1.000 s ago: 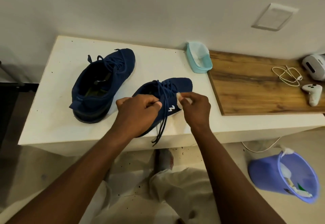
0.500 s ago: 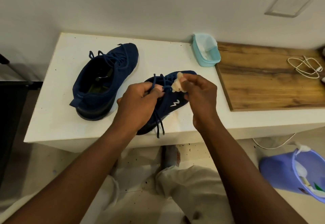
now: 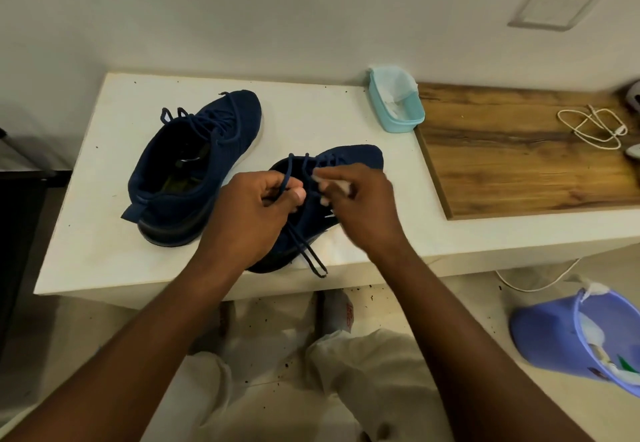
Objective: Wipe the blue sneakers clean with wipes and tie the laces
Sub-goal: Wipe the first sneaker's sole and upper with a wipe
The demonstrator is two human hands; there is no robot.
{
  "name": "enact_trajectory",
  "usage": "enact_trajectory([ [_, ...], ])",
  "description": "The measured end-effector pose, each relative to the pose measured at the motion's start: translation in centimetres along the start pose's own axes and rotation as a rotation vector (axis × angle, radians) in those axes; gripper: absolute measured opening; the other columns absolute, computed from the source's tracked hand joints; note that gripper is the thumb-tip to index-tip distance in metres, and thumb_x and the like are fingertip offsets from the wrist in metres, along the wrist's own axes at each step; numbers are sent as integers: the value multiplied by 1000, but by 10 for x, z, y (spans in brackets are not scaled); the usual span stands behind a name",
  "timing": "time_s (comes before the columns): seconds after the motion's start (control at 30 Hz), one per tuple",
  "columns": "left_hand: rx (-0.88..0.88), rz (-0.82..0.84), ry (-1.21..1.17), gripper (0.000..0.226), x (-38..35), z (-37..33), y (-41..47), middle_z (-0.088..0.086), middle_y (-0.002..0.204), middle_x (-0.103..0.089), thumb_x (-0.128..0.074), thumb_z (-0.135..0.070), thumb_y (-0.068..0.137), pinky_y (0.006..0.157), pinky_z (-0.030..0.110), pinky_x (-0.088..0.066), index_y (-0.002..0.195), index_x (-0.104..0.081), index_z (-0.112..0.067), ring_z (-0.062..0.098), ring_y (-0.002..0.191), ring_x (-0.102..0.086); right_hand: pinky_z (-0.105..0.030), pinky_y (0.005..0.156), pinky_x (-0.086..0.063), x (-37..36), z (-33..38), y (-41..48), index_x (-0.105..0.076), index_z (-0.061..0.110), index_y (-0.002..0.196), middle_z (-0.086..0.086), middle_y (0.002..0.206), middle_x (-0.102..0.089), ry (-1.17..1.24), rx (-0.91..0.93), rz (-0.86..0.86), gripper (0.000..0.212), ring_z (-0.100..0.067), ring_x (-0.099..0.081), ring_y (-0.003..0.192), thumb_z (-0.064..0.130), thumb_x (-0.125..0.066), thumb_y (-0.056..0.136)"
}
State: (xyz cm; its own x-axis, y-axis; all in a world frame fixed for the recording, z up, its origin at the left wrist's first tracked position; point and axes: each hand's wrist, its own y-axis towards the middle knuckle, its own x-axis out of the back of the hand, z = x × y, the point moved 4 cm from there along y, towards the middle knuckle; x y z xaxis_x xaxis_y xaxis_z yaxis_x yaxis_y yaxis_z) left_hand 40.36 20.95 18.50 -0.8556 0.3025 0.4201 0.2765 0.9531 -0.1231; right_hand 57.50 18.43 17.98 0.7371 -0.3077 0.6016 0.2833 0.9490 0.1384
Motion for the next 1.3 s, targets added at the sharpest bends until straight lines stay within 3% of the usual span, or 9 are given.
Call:
enact_trajectory([
  [0.1, -27, 20, 106, 23, -4, -6, -2, -13, 79, -73, -63, -53, 94, 89, 47, -57, 97, -77, -35, 4, 79, -69, -8, 79, -46, -6, 8, 4, -77, 14, 108, 2, 101, -70, -60, 138, 52, 25, -1, -61, 90, 2, -64, 91],
  [0.27, -76, -26, 391, 47, -8, -13, -7, -5, 60, -51, -38, -44, 107, 91, 48, -44, 68, -51, -21, 10, 60, -51, 6, 70, -36, 18, -38, 16, -76, 18, 104, 11, 98, -67, -40, -193, -86, 15, 10, -57, 82, 13, -66, 93],
  [0.37, -108, -50, 626, 40, -2, -19, -8, -5, 64, -53, -32, -36, 108, 93, 41, -34, 79, -55, -21, 13, 64, -50, 1, 75, -39, 15, -43, 14, -76, 18, 106, 9, 103, -70, -21, -218, -75, 15, 3, -59, 87, 15, -66, 94],
  [0.5, -161, -102, 860, 22, 14, -23, 1, -2, 73, -64, -47, -18, 97, 85, 39, -28, 89, -68, -22, 22, 74, -58, -4, 77, -40, 12, -43, 15, -75, 18, 106, 9, 105, -69, 16, -244, -62, 15, -1, -59, 94, 17, -67, 93],
  [0.73, -107, 16, 1056, 10, 0, -19, 12, -6, 68, -53, -56, -27, 93, 89, 40, -30, 83, -56, -28, 19, 68, -52, 3, 74, -38, 10, -44, 13, -76, 18, 106, 6, 110, -71, 44, -233, -56, 17, -1, -60, 98, 15, -67, 93],
  [0.9, -120, -63, 900, 15, -5, -16, 16, -7, 75, -63, -51, -37, 98, 93, 42, -32, 92, -61, -28, 19, 75, -54, 5, 72, -38, 8, -41, 14, -76, 19, 106, 7, 110, -70, 68, -235, -43, 17, 2, -58, 92, 15, -67, 93],
  [1.07, -8, -102, 278, 6, 4, -10, 18, -17, 72, -71, -70, -39, 82, 95, 52, -51, 77, -70, -42, 8, 81, -69, 6, 72, -38, 8, -37, 12, -76, 23, 102, 10, 105, -70, 82, -226, -59, 14, 11, -58, 87, 17, -68, 92],
  [1.23, 164, -138, -254, 29, 7, -4, 8, -11, 90, -76, -76, -31, 87, 96, 46, -56, 113, -63, -35, 8, 90, -73, -5, 78, -45, 16, -23, 11, -76, 24, 102, 14, 103, -71, 206, -174, -162, 12, 10, -59, 96, 20, -69, 93],
  [1.3, 203, -136, -344, 24, 7, -4, 7, -5, 97, -76, -73, -22, 91, 97, 39, -57, 113, -67, -29, 9, 95, -72, -12, 82, -49, 16, -12, 10, -75, 22, 103, 14, 103, -71, 268, -117, -175, 13, 5, -61, 98, 18, -68, 93],
])
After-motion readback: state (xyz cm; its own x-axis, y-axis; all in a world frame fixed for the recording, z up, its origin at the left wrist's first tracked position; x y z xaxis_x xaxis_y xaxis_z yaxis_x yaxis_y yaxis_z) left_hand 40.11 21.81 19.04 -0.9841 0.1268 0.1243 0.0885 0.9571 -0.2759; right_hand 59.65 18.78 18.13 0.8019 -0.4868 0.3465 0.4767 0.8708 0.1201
